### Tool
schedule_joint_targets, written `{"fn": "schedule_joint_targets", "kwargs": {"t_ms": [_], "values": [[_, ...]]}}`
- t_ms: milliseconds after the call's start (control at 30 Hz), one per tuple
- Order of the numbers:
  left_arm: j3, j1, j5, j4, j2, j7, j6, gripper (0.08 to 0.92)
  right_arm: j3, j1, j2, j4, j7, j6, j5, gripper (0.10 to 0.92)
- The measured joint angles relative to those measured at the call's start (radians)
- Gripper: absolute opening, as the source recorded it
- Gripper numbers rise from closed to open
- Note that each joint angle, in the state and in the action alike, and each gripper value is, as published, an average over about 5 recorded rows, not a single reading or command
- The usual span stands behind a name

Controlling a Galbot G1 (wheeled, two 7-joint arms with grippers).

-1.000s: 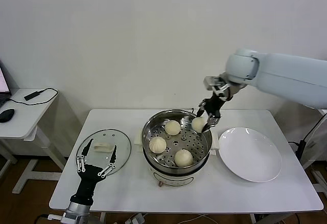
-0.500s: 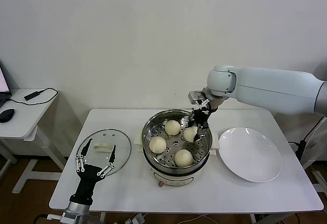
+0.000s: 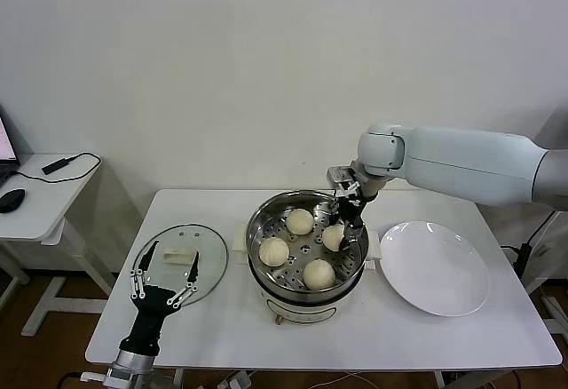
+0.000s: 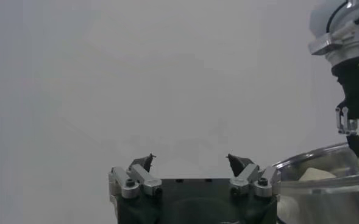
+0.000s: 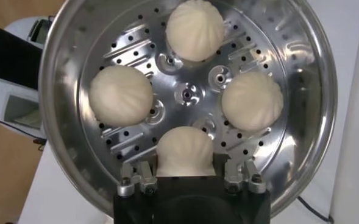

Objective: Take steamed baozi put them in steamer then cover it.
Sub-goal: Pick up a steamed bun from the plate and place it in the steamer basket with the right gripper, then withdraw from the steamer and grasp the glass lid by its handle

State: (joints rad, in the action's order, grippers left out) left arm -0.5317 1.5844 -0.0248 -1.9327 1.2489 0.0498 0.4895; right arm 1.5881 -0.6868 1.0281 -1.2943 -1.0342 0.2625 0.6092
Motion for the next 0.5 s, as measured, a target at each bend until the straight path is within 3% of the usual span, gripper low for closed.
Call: {"fn": "schedule_joint_targets", "kwargs": {"t_ms": [233, 500], "values": [[-0.001, 0.000, 0.000, 0.001, 0.001, 0.001, 0.000, 0.823, -0.009, 0.012, -0.003, 0.002, 0.007, 0.000, -0.010, 0.803], [-0.001, -0.001, 0.000, -0.003, 0.002, 0.002, -0.004, 0.823, -0.035, 0.018, -0.022, -0.018, 0.001, -0.002, -0.018, 0.822]]}}
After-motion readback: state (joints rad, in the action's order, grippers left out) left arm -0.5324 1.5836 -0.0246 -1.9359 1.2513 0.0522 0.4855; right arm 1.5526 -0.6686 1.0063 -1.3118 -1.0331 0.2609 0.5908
